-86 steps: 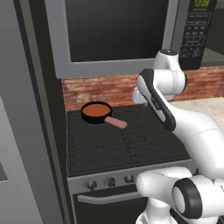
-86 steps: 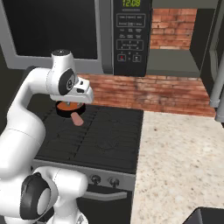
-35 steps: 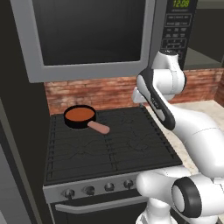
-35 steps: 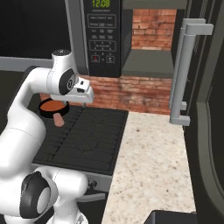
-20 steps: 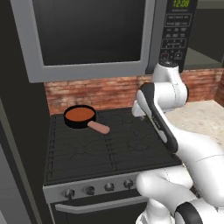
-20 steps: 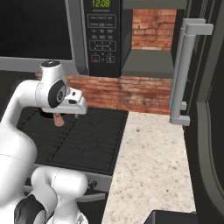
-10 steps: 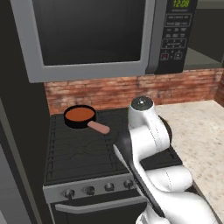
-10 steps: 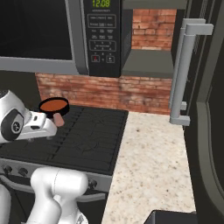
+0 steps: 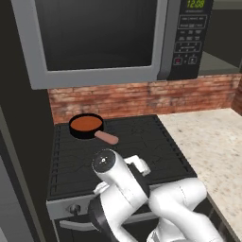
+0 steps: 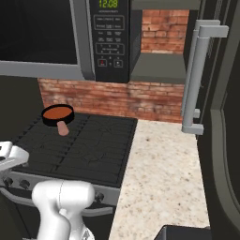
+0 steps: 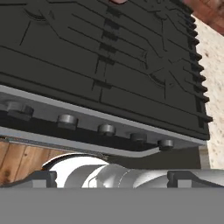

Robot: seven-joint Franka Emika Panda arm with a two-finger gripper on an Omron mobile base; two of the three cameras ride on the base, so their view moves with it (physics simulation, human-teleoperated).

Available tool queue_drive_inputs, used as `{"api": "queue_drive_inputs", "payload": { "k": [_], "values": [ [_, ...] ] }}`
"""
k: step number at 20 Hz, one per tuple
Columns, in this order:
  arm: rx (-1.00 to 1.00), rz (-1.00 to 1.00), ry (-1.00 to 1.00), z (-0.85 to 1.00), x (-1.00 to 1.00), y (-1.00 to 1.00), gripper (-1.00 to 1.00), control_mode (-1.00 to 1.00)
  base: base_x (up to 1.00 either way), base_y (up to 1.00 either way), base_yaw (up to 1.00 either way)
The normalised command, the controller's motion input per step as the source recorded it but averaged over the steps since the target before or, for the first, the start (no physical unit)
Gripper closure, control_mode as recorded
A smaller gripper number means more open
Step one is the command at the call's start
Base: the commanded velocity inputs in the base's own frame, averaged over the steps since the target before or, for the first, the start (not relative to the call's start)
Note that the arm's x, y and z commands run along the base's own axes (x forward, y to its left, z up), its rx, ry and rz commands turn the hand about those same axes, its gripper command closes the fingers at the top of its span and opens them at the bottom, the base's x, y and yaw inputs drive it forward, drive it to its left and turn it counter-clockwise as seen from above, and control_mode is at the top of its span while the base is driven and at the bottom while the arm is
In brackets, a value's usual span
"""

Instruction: Wait until the marinara sauce is simmered to a deep red color and then turn off the stove.

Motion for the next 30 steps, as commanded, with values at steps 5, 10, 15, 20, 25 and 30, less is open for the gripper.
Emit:
{"api": "queue_drive_inputs", "payload": {
  "k": [5, 10, 15, 20, 25, 30],
  "values": [
    [-0.14, 0.05, -0.09, -0.35, -0.18, 0.55, -1.00, -1.00, 0.00, 0.00, 0.00],
    [-0.10, 0.07, -0.08, -0.18, -0.05, 0.46, -1.00, -1.00, 0.00, 0.00, 0.00],
    [-0.07, 0.11, -0.08, -0.14, 0.00, 0.29, -1.00, -1.00, 0.00, 0.00, 0.00],
    [-0.07, 0.10, -0.04, -0.19, 0.01, 0.21, -1.00, -1.00, 0.00, 0.00, 0.00],
    [-0.10, 0.02, 0.00, -0.33, 0.14, 0.15, -1.00, -1.00, 0.00, 0.00, 0.00],
    [-0.13, 0.00, 0.02, -0.36, 0.18, 0.07, -1.00, -1.00, 0.00, 0.00, 0.00]
  ]
}}
